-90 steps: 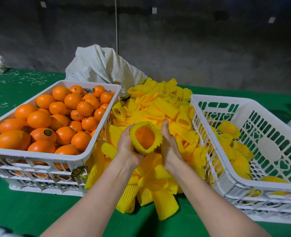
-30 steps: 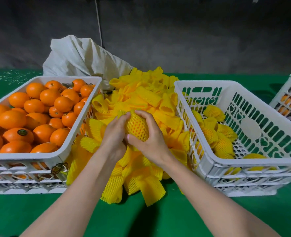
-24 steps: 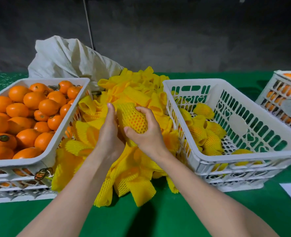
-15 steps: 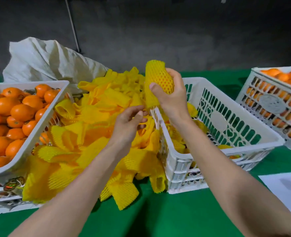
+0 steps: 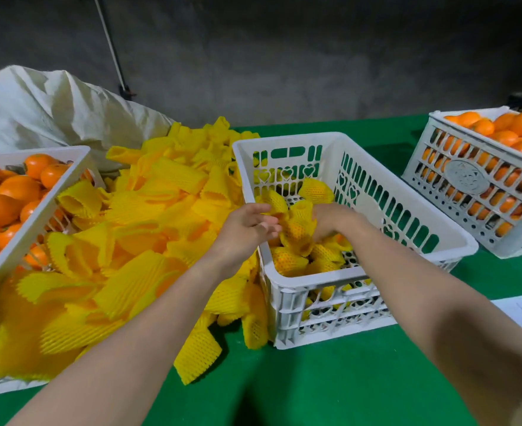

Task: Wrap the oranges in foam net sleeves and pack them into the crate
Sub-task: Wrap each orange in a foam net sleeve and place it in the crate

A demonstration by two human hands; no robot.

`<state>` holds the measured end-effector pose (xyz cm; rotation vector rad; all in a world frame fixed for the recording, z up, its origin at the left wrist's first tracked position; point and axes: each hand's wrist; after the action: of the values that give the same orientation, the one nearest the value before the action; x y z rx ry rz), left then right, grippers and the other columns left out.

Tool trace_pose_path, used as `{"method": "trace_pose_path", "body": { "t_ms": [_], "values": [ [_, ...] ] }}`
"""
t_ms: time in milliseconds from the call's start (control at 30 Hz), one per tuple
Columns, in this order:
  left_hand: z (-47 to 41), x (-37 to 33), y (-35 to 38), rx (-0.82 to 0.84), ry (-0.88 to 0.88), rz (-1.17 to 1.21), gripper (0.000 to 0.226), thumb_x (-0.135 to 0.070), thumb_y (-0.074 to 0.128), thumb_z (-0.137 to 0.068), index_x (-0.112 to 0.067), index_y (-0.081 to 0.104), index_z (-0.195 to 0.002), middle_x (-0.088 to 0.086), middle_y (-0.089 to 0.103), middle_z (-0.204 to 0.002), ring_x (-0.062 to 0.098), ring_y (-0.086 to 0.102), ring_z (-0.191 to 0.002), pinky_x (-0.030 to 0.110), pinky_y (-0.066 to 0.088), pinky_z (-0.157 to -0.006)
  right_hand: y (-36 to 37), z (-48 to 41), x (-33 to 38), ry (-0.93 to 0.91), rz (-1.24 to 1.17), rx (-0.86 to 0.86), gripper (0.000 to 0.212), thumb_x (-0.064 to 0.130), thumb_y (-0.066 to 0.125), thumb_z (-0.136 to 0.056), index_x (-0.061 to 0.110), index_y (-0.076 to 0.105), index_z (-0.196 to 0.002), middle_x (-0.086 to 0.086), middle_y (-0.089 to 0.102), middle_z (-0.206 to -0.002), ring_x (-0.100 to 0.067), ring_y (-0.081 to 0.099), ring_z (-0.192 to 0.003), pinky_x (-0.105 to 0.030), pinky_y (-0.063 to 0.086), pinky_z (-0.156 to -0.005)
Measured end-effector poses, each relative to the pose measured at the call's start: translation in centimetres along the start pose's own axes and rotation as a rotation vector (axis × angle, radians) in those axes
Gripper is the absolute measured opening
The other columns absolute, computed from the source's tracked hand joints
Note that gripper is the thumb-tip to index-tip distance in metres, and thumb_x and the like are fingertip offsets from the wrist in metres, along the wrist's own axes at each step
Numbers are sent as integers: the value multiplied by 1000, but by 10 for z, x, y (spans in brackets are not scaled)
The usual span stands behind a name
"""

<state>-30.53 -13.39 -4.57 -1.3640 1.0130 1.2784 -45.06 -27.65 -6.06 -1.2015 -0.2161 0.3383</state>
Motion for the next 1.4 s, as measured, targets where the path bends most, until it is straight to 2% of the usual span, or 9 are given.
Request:
{"method": "trace_pose_path", "body": {
  "t_ms": [167, 333, 433, 567, 667, 800, 1033, 1200, 1400],
  "values": [
    [2, 1, 1, -11, 12, -6, 31, 2, 44, -98, 3, 46, -129, 14, 59, -111, 19, 62, -95, 16, 54, -78, 17, -16, -7, -32, -62, 204, 82, 37, 70, -81, 13, 23, -144, -11, 32, -147, -32, 40, -128, -42, 43, -99],
    [4, 1, 2, -19, 10, 14, 31, 3, 44, -98, 4, 46, -129, 17, 59, -115, 20, 61, -97, 15, 53, -79, 21, -19, -4, -20, -52, 204, 89, 40, 70, -81, 15, 15, -147, -11, 28, -151, -34, 36, -132, -48, 42, -101],
    [6, 0, -1, -3, -4, 78, 29, 2, 47, -97, 2, 50, -125, 14, 60, -112, 20, 63, -94, 19, 54, -81, 16, -11, 4, -11, -40, -44, 79, 39, 72, -78, 17, 29, -140, -11, 36, -143, -34, 39, -128, -49, 41, -100],
    [7, -6, -30, -100, -5, 153, 24, 5, 51, -92, -11, 60, -108, 7, 67, -99, 16, 67, -78, 24, 57, -69, -7, 15, 35, -207, -597, -742, 34, 26, 60, -89, 12, 50, -119, -9, 52, -123, -23, 49, -112, -32, 40, -94],
    [10, -8, -70, -218, 18, 172, 27, -2, 58, -88, -8, 59, -114, 5, 67, -95, 17, 67, -75, 29, 53, -71, -17, 52, 85, -486, -858, -963, 15, 17, 57, -90, 6, 59, -99, -5, 62, -96, -15, 56, -87, -32, 47, -78],
    [24, -4, -125, -338, 48, 221, 23, -2, 49, -95, -4, 58, -116, 7, 67, -93, 20, 65, -75, 32, 51, -72, -4, 74, 158, -745, -708, -697, 14, 19, 62, -87, 7, 61, -94, -5, 64, -87, -19, 58, -82, -32, 43, -71],
    [59, 18, -186, -488, -27, 170, 22, -1, 49, -96, -16, 64, -99, 4, 70, -89, 20, 67, -79, 34, 53, -74, 29, 50, 242, -468, -317, -191, 51, 60, 55, -83, 10, 63, -88, -18, 65, -108, -33, 57, -105, -34, 43, -78],
    [80, 30, -216, -501, -50, 30, 20, -2, 60, -90, -16, 62, -105, 8, 68, -109, 19, 64, -97, 28, 49, -76, 14, 45, 254, -508, -571, -221, 25, 29, 68, -84, 18, 54, -66, -13, 66, -89, -24, 58, -87, -35, 41, -73],
    [75, 34, -210, -258, -191, -231, 56, -9, 69, -86, -7, 46, -136, 11, 54, -129, 21, 50, -120, 26, 44, -87, -12, 63, 257, -691, -758, -332, 23, 7, 70, -80, 15, 49, -85, -1, 54, -65, -25, 51, -68, -32, 32, -60]
  ]
}}
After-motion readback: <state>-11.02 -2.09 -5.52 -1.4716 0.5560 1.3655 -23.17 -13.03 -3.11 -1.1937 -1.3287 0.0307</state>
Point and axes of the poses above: each hand's wrist, its own z-axis away from the middle knuckle, its own y-axis out of the palm, x = y × z
